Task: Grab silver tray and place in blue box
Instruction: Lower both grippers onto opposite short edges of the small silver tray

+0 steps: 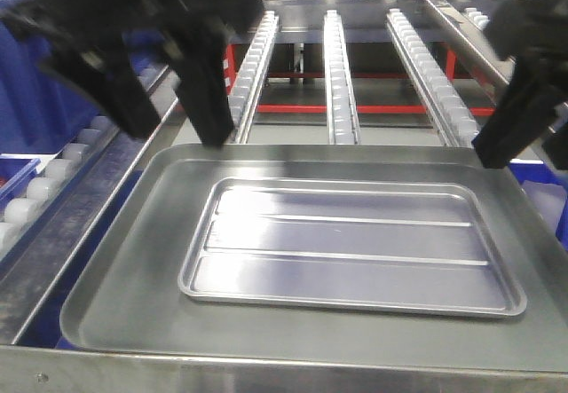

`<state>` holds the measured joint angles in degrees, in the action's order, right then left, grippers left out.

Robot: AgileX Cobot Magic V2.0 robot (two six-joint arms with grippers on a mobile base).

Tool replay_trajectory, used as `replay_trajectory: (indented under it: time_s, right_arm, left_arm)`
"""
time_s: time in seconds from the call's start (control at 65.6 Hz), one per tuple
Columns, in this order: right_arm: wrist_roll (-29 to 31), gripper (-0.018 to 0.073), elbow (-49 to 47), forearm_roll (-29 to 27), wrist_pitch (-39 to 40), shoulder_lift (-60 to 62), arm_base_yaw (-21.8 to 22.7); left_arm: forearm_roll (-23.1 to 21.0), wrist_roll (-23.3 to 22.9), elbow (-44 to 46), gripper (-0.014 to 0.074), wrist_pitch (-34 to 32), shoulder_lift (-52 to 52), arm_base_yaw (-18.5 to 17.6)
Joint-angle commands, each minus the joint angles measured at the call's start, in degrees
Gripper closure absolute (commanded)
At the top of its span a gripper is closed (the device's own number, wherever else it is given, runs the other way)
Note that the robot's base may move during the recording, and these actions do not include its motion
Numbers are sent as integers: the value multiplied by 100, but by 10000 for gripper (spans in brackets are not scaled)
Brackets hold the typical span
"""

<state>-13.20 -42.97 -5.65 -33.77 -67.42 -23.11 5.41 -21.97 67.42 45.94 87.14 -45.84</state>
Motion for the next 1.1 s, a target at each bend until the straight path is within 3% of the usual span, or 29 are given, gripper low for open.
replay_trajectory:
  time_s: [0.0, 0.29, 0.701, 1.082]
  right_arm:
    - [-331, 103, -463, -6, 24, -199, 162]
    - [-592, 103, -1042, 116, -183, -1196, 193]
    - [-1025, 103, -1126, 799, -142, -1905, 193]
    - [-1037, 103, -1126, 803, 64, -2284, 193]
  left_arm:
    - [281, -615, 467, 303, -5, 207, 9]
    - [476, -1343, 812, 303, -5, 939, 102]
    - [438, -1467, 812, 303, -374, 1073, 246]
    - [438, -1467, 824, 303, -441, 1318, 246]
